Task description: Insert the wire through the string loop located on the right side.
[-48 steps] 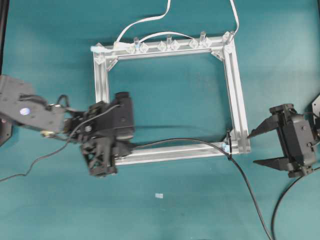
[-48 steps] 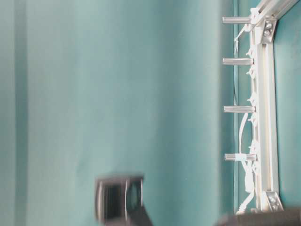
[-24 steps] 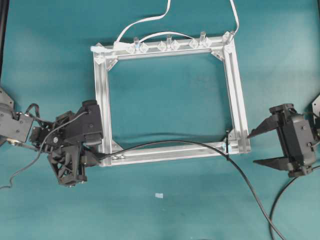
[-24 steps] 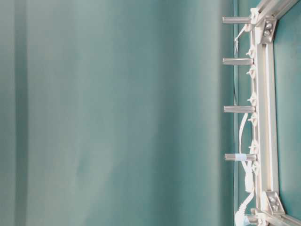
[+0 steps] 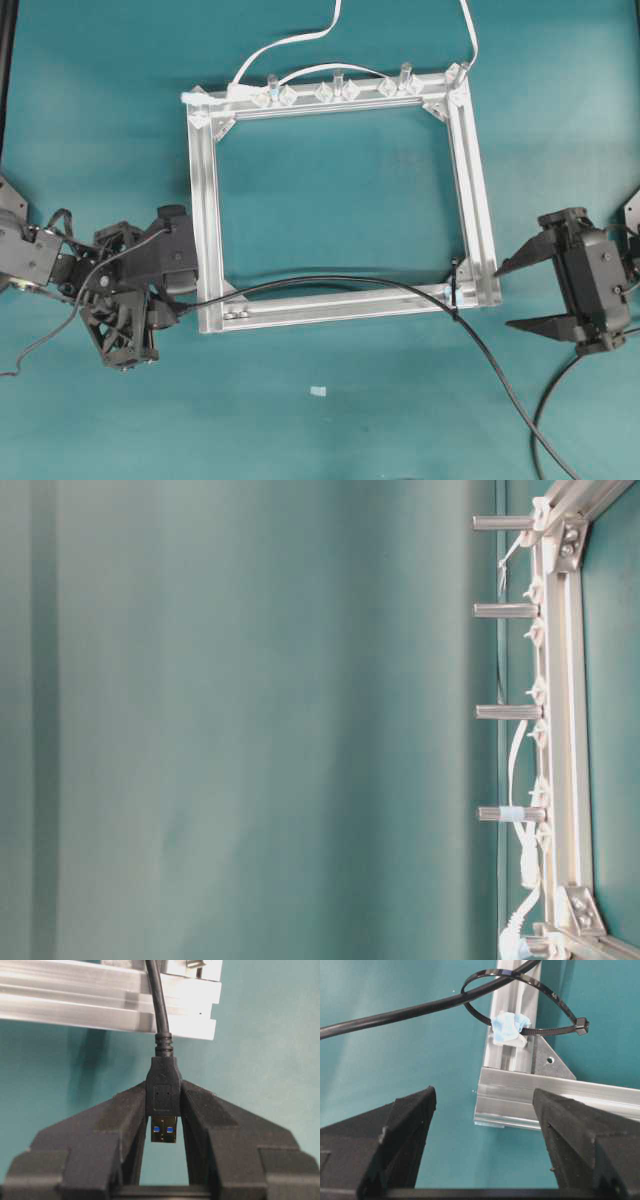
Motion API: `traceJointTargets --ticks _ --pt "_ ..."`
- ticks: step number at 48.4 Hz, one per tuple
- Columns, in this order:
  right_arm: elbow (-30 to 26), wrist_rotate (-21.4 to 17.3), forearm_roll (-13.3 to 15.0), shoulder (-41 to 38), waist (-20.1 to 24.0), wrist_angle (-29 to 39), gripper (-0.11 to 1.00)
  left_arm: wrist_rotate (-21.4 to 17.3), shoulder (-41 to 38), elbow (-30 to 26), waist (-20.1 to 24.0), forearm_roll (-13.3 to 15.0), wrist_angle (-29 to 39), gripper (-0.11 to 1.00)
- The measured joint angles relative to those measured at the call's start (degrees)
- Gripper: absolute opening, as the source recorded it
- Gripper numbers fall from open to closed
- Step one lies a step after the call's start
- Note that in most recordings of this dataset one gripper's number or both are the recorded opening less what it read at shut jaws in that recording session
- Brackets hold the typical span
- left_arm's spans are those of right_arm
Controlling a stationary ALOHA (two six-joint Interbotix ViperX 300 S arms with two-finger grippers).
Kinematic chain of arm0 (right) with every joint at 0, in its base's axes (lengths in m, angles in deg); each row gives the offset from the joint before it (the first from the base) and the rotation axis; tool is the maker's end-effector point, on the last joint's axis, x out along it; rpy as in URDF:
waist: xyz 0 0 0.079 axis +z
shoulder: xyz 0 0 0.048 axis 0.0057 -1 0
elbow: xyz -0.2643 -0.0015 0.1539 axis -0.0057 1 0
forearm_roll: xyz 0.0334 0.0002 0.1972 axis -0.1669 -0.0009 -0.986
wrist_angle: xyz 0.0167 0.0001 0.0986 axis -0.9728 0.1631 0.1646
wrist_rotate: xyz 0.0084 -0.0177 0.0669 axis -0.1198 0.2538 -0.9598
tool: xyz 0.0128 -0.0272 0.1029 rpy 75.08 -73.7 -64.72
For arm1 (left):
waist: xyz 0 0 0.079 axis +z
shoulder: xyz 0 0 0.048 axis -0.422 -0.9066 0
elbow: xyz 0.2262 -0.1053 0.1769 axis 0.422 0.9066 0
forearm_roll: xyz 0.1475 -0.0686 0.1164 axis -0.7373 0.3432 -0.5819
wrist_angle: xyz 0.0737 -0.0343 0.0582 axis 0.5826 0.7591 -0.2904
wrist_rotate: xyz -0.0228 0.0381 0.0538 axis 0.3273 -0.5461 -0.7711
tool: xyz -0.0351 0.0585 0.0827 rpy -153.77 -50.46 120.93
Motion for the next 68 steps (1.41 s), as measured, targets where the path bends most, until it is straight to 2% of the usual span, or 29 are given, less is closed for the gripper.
traceJointTargets --ticks 4,6,14,17,21,36,50,54,68 --pt "0.0 -0.1 -0.1 0.0 0.0 0.0 0.85 0.0 0.0 -0.1 0.1 0.0 0.3 0.21" --pt "0.0 -0.1 -0.1 0.0 0.0 0.1 0.85 0.0 0.0 -0.1 0.0 0.0 0.5 0.26" --pt "0.0 -0.1 -0.1 0.0 0.0 0.0 0.85 0.0 0.0 -0.5 0.0 -0.3 3.2 0.75" --pt "0.0 -0.1 -0.2 0.0 0.0 0.1 0.85 0.0 0.0 -0.5 0.0 -0.4 3.7 0.84" --pt "0.0 -0.1 -0.3 0.0 0.0 0.1 0.85 0.0 0.3 -0.5 0.0 -0.6 3.8 0.81" --pt "-0.5 0.1 -0.4 0.2 -0.1 -0.4 0.85 -0.1 4.9 -0.3 0.0 -1.8 4.0 0.82" --pt "0.4 0.4 -0.4 6.3 -1.1 -8.2 0.85 -0.1 10.9 -2.2 3.2 -7.6 4.2 0.80" --pt "1.1 0.3 -0.4 9.1 -2.5 -8.8 0.85 -0.1 11.4 -2.1 3.9 -8.0 4.3 0.80" --pt "2.8 0.2 -0.4 16.9 -4.4 -3.8 0.84 -0.1 14.7 -0.6 4.3 -8.2 4.2 0.77"
